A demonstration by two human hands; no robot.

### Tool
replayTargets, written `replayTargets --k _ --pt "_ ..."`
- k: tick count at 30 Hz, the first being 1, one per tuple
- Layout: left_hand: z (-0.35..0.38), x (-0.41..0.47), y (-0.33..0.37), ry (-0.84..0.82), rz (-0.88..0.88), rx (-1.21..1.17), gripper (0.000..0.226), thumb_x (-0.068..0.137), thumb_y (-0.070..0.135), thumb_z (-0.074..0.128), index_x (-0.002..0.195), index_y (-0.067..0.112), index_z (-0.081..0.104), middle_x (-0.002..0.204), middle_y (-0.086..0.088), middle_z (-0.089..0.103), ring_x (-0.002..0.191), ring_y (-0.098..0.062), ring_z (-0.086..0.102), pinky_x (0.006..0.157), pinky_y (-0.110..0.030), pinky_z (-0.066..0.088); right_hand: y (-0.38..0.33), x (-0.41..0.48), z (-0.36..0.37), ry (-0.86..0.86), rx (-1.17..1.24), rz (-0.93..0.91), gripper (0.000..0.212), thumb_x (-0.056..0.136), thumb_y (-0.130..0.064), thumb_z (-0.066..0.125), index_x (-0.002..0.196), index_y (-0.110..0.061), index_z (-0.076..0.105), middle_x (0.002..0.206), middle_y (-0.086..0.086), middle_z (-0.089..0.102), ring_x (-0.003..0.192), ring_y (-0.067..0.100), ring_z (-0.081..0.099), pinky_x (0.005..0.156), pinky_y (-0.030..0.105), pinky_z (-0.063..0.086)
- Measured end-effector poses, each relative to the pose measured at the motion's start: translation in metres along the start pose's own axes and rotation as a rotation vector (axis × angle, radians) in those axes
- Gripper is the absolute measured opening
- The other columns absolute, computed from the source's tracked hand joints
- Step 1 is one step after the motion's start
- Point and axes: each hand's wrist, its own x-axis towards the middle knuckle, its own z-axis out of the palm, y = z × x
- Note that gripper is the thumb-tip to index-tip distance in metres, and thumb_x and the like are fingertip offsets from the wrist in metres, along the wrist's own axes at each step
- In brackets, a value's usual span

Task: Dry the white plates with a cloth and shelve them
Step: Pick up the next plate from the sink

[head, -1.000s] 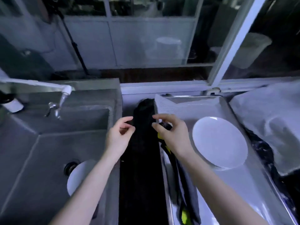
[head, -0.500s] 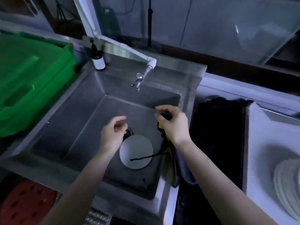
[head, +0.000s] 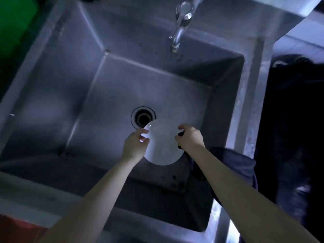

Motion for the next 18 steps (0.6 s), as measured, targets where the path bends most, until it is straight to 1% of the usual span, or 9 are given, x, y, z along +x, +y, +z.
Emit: replayTargets --k 2,4,7,9,11,13,15,16,18 --pt "0.009 0.017 -0.013 -0.044 -0.004 0.075 0.034 0.096 0.016 0.059 0.128 0.026 0.061 0.112 -0.002 0.059 0.102 -0.018 0.059 0.079 -0.023 0.04 0.007 0.016 0.016 -0.043 -0.006 0.073 0.044 0.094 -0.015 0.056 0.137 -0.014 0.046 0.113 0.015 0.062 0.086 0.027 0.066 0.075 0.036 0.058" --pt "0.015 0.03 -0.022 -0.058 -0.008 0.118 0.041 0.095 0.016 0.06 0.135 0.024 0.057 0.121 -0.006 0.054 0.101 -0.016 0.055 0.083 -0.024 0.039 0.016 0.029 0.028 -0.026 0.011 0.126 0.042 0.094 -0.012 0.055 0.135 -0.012 0.046 0.117 0.017 0.058 0.093 0.031 0.063 0.077 0.037 0.057" --pt "0.02 0.048 -0.033 -0.041 -0.003 0.164 0.049 0.092 0.013 0.061 0.139 0.021 0.052 0.127 -0.008 0.055 0.109 -0.021 0.054 0.086 -0.029 0.042 0.032 0.043 0.039 0.051 -0.055 0.185 0.033 0.094 -0.012 0.055 0.126 -0.009 0.05 0.117 0.017 0.056 0.096 0.032 0.06 0.081 0.042 0.056" --pt "0.022 0.058 -0.041 -0.027 -0.01 0.184 0.05 0.09 0.011 0.06 0.138 0.022 0.051 0.127 -0.008 0.058 0.115 -0.023 0.051 0.088 -0.033 0.044 0.042 0.047 0.046 0.065 -0.071 0.218 0.029 0.093 -0.012 0.056 0.122 -0.009 0.052 0.119 0.015 0.054 0.095 0.031 0.06 0.077 0.038 0.056" --pt "0.025 0.065 -0.048 -0.043 -0.034 0.188 0.054 0.09 0.011 0.059 0.14 0.026 0.048 0.127 -0.007 0.058 0.11 -0.019 0.047 0.086 -0.032 0.042 0.047 0.05 0.053 0.044 -0.042 0.244 0.028 0.093 -0.014 0.057 0.12 -0.009 0.053 0.119 0.014 0.056 0.094 0.03 0.06 0.075 0.037 0.055" --pt "0.029 0.069 -0.052 -0.068 -0.061 0.162 0.058 0.091 0.011 0.059 0.145 0.028 0.044 0.128 -0.006 0.055 0.1 -0.015 0.046 0.083 -0.028 0.039 0.048 0.052 0.059 0.024 0.012 0.262 0.026 0.094 -0.015 0.056 0.119 -0.009 0.054 0.111 0.014 0.06 0.091 0.031 0.063 0.076 0.042 0.058" --pt "0.032 0.071 -0.054 -0.078 -0.085 0.145 0.06 0.093 0.011 0.059 0.147 0.029 0.042 0.128 -0.006 0.051 0.094 -0.015 0.049 0.081 -0.028 0.039 0.049 0.055 0.063 0.043 0.051 0.281 0.02 0.095 -0.014 0.053 0.114 -0.009 0.053 0.106 0.014 0.061 0.087 0.032 0.064 0.074 0.046 0.059" --pt "0.033 0.072 -0.056 -0.08 -0.096 0.14 0.059 0.093 0.01 0.059 0.147 0.028 0.042 0.128 -0.006 0.051 0.091 -0.016 0.05 0.081 -0.028 0.04 0.05 0.056 0.064 0.05 0.059 0.291 0.019 0.095 -0.015 0.052 0.113 -0.01 0.053 0.106 0.013 0.061 0.086 0.032 0.063 0.073 0.045 0.059" --pt "0.034 0.077 -0.057 -0.098 -0.115 0.142 0.058 0.093 0.009 0.059 0.146 0.026 0.043 0.128 -0.008 0.052 0.091 -0.017 0.05 0.08 -0.03 0.04 0.051 0.058 0.066 0.028 0.058 0.313 0.023 0.096 -0.018 0.05 0.118 -0.013 0.051 0.108 0.01 0.059 0.086 0.028 0.06 0.068 0.037 0.055"
